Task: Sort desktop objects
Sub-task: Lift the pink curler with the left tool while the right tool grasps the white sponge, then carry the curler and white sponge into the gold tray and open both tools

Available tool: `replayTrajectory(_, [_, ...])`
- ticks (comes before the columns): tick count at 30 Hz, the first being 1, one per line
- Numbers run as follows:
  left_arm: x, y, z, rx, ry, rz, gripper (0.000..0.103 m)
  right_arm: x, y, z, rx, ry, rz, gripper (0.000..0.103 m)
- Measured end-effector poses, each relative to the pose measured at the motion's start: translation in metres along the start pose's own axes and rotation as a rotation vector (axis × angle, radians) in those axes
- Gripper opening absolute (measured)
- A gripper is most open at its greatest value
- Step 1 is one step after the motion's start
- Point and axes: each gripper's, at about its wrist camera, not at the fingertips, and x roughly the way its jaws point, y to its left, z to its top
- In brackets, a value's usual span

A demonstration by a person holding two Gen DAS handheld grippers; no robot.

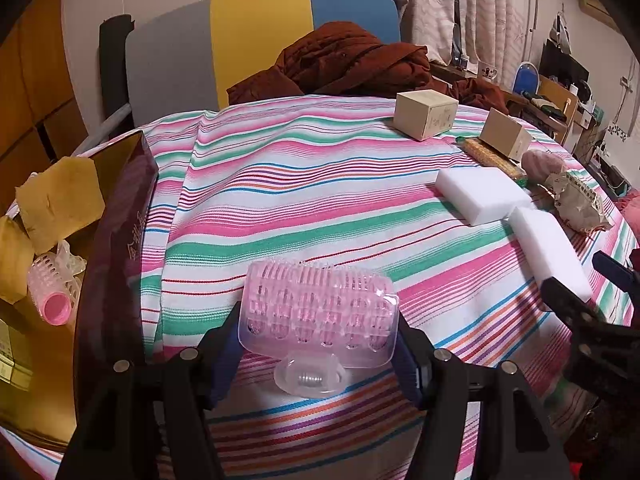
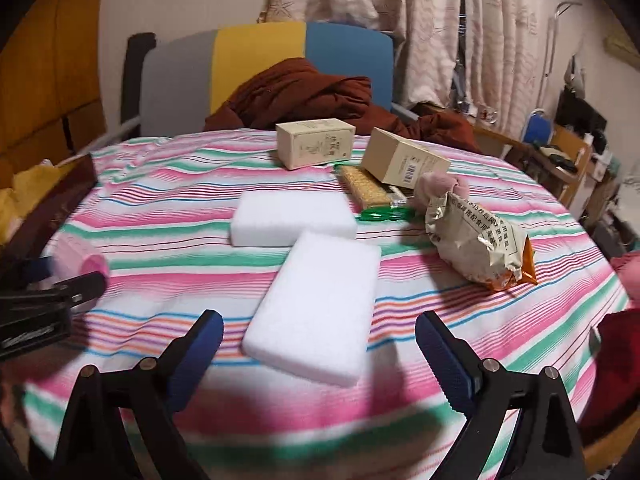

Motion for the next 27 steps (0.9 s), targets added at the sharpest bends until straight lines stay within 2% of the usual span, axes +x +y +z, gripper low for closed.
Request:
replayTrajectory(2, [0.0,-0.001,-0.001,0.008,-0.004,0.001,0.067,0.007,-0.005,-0.001,0.019,0.016,-0.021,0.095])
replayTrajectory(5, [0.0,-0.001,-0.001,0.015,-0.007,0.002,0.067,0.012,-0.017,-0.003,0.064,0.035,0.003,0.091])
replayTrajectory(9, [-0.001,0.0,-0.001,0.021,-0.011,-0.012,0.067,0.011,-0.018,-0.006,0.072,0.024,0.057,0.075])
replayTrajectory(12, [-0.002,0.001,-0.002,0.029,-0.019,-0.02,0.067,0.011,-0.012,-0.007,0.044,0.018,0.062,0.068])
replayTrajectory(18, [-0.008,0.0,-0.003,0.024,-0.034,-0.034,0.067,0.008,-0.015,-0.008,0.046,0.008,0.093,0.062])
replayTrajectory(27, [-0.038,-0.002,0.0,0.012,-0.094,-0.046,0.067,-0.008,-0.025,-0.006,0.088,-0.02,0.136,0.061])
